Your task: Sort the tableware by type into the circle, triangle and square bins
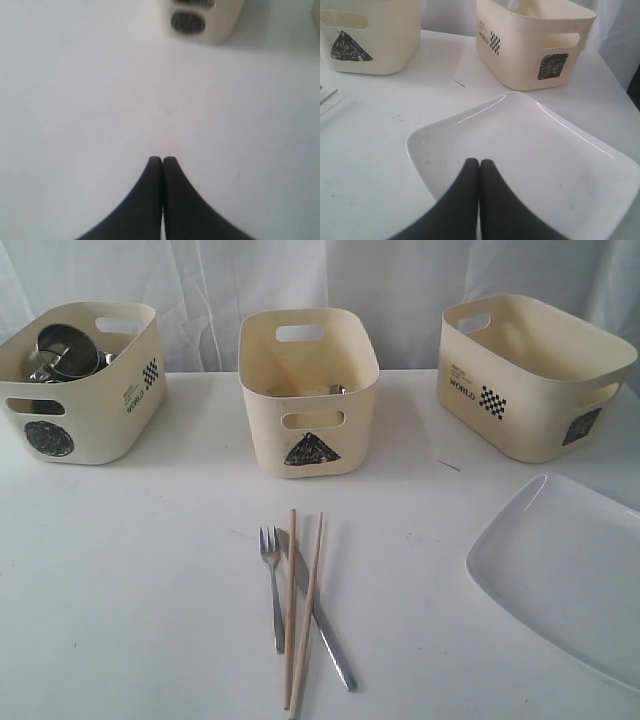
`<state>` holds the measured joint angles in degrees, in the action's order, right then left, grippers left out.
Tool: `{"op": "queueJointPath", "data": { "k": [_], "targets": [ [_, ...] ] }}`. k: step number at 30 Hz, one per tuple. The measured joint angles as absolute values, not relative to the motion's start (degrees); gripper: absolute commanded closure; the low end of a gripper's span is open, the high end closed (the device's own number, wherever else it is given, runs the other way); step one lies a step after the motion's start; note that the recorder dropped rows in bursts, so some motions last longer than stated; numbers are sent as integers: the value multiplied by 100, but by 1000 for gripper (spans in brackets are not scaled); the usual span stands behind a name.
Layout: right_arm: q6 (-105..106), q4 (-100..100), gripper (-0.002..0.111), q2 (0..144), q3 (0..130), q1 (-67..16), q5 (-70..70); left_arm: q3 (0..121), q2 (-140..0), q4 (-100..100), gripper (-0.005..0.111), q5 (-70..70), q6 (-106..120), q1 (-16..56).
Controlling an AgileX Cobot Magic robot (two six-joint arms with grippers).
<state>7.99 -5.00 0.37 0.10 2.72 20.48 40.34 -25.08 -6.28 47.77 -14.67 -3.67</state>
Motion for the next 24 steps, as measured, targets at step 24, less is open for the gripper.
{"op": "queueJointPath", "data": {
  "k": [24],
  "targets": [
    [799, -500, 108, 37, 10, 272, 2048, 1797, -1407, -2233, 106, 534, -1170, -389]
  ]
}}
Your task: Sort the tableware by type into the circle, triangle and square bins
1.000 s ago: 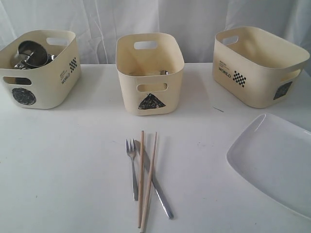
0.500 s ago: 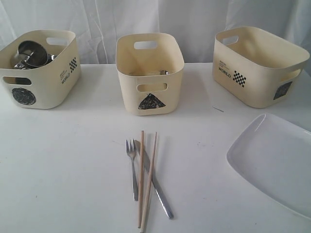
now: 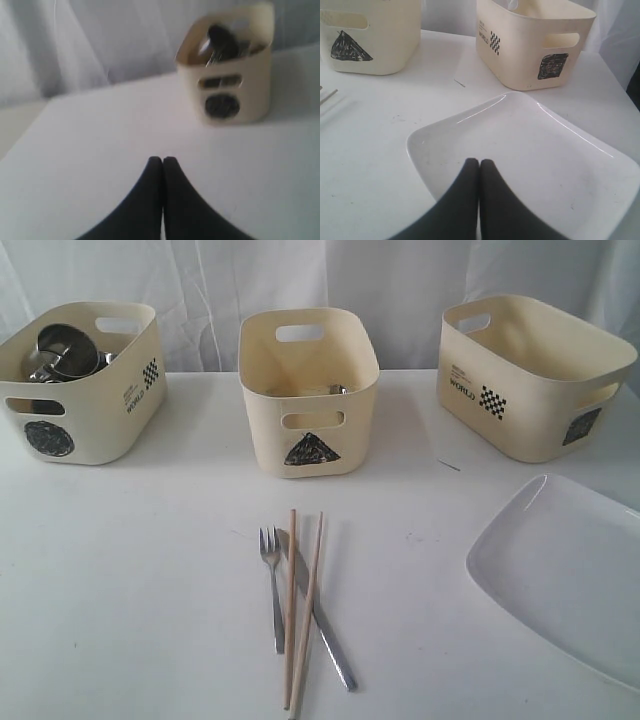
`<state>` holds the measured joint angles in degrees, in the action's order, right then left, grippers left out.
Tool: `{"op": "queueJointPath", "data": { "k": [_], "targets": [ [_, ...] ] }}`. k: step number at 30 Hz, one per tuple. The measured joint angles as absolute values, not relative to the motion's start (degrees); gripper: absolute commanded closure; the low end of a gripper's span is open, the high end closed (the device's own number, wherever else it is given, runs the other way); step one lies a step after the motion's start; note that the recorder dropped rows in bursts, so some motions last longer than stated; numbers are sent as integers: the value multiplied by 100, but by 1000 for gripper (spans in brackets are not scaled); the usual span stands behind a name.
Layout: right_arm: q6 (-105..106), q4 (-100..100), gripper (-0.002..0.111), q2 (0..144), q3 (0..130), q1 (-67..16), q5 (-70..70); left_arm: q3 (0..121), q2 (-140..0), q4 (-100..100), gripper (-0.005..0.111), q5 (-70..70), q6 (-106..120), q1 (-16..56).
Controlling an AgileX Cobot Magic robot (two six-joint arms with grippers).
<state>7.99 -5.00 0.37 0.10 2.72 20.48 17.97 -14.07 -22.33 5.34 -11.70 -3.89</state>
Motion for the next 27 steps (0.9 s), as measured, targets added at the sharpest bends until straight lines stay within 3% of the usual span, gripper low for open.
{"op": "queueJointPath", "data": {
  "k": [2, 4, 12, 27],
  "targets": [
    [799, -500, 108, 37, 10, 272, 2048, 966, -1374, -2222, 106, -846, -1170, -389],
    [799, -500, 108, 37, 10, 272, 2048, 224, -1374, -2222, 106, -1257, -1396, -389],
    [799, -500, 108, 29, 10, 272, 2048, 20, -68, -2022, 106, 592, -2519, -330],
    [799, -500, 108, 23, 10, 272, 2048, 44, -26, -562, 106, 1931, -1598, 75]
  ]
}}
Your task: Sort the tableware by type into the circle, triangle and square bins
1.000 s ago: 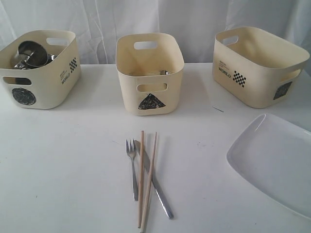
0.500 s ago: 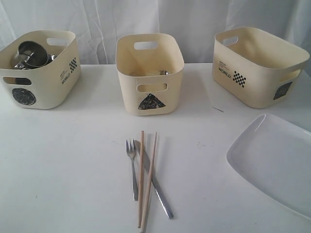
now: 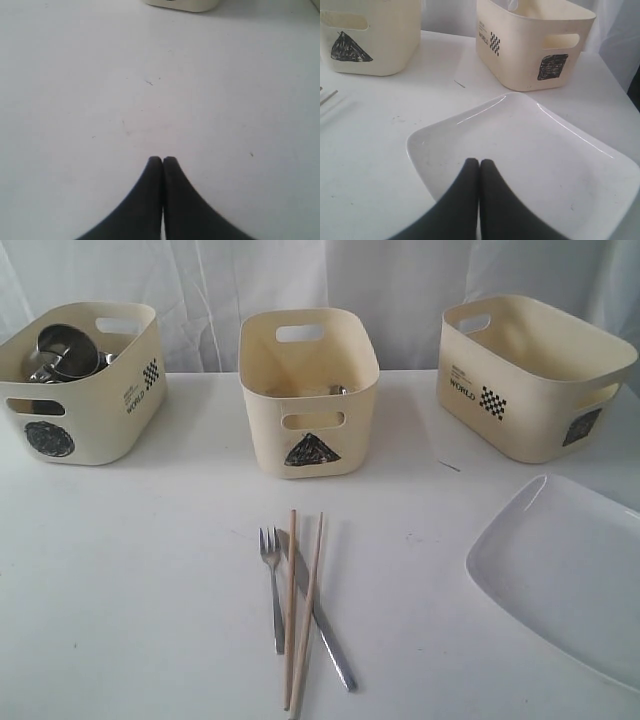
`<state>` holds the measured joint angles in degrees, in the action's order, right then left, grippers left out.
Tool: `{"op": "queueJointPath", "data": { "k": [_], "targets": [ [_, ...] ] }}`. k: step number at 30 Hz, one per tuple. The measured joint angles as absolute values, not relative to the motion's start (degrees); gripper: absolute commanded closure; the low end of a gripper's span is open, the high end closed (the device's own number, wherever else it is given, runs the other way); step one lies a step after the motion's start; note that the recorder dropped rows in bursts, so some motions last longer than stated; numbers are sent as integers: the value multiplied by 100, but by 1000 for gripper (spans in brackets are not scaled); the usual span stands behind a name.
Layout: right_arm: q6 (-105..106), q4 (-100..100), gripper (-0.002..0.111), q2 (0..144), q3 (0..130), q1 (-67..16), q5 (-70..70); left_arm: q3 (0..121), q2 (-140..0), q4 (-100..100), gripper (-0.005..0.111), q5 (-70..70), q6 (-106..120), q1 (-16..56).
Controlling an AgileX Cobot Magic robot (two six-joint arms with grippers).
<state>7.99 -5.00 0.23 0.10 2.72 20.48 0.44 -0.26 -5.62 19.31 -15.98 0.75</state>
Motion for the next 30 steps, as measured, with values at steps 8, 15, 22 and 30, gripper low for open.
{"op": "queueJointPath", "data": {
  "k": [8, 15, 22, 30],
  "targets": [
    [799, -500, 108, 23, 10, 272, 2048, 44, -22, -40, 106, 1942, -803, 67],
    [799, -500, 108, 23, 10, 272, 2048, 44, -22, 0, 106, 1942, -782, 67],
    [816, -436, 108, 23, 10, 272, 2018, 44, -22, 0, 106, 1942, -782, 67],
    [425, -689, 108, 23, 10, 272, -268, 44, -22, 0, 106, 1942, -767, 67]
  ]
}}
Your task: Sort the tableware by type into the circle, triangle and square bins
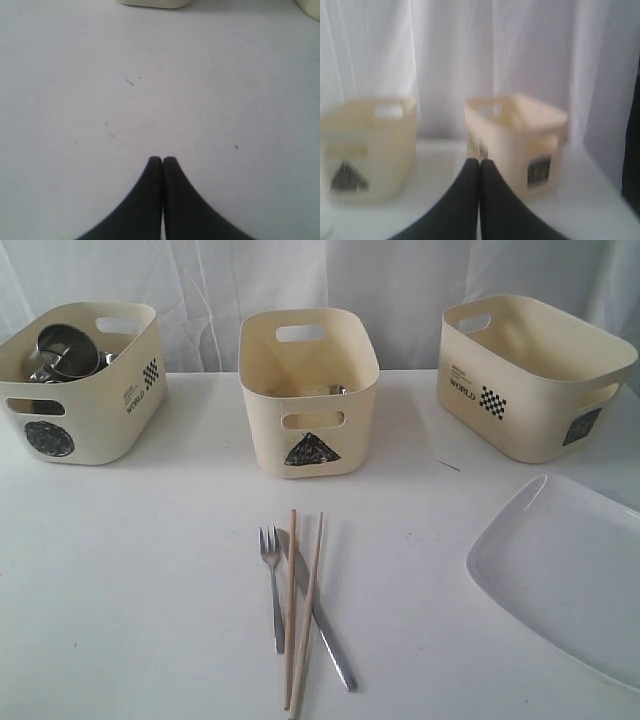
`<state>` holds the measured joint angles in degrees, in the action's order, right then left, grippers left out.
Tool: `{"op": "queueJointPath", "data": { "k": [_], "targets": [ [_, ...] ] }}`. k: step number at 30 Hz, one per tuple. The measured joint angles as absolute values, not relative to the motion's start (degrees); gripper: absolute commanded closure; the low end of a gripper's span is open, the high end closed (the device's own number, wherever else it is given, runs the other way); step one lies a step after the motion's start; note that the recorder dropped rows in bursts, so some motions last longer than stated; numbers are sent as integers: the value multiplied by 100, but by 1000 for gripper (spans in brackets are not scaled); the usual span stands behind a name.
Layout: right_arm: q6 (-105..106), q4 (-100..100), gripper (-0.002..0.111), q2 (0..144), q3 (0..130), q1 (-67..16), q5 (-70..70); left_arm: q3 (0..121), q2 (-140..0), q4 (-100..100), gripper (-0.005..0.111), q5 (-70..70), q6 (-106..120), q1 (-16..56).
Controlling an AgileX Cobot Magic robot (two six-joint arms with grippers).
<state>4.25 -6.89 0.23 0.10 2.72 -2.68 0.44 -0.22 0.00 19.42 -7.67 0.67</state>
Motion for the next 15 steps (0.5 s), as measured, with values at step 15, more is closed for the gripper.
{"op": "queueJointPath", "data": {
  "k": [15],
  "targets": [
    [-4358, 1799, 108, 2352, 2413, 272, -2951, 44, -22, 0, 106, 1942, -767, 67]
  ]
}}
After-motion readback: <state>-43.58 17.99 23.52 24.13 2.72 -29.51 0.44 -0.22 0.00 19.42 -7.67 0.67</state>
